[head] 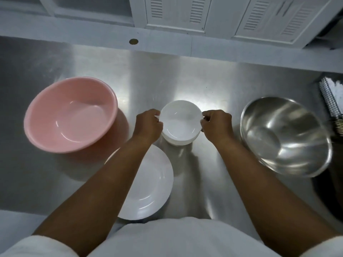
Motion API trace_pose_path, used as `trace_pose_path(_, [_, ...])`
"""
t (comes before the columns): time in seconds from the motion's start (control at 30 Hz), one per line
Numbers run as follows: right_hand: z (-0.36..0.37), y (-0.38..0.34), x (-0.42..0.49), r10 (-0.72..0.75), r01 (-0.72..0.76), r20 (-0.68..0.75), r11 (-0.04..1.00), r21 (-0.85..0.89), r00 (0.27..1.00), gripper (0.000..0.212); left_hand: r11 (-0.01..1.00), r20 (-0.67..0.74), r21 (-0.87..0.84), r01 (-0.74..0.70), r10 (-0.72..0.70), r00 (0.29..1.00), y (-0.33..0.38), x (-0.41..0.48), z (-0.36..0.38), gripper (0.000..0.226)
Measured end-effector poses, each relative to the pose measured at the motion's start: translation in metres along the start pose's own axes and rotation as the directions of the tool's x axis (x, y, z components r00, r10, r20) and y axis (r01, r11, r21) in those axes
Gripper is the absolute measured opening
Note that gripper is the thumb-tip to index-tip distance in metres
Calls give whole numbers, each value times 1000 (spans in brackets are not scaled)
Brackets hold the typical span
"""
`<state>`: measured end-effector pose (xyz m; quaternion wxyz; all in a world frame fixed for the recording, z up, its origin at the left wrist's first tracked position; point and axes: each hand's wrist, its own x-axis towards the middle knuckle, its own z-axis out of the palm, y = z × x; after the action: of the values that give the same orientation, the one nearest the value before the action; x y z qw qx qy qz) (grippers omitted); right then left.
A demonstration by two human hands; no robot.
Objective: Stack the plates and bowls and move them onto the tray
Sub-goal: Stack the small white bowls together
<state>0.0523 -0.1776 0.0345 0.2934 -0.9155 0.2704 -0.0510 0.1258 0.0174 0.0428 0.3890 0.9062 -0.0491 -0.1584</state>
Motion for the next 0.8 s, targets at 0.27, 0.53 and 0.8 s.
trace_pose_path(0.27, [7, 5, -6, 13, -12, 44, 999, -30, 999, 31, 999, 10, 34, 14, -14, 1000, -9, 4, 11, 42])
trace_pose_path(0.53, [7, 7, -8, 4, -3, 44, 1000, -23, 999, 29, 999, 4, 50, -5, 5, 1000, -11, 6, 14, 43])
trace_pose_path(0.8, [7, 6, -11, 26, -25, 52, 1000, -12, 998, 23, 999, 2, 36, -9, 9, 1000, -12, 5, 14, 40])
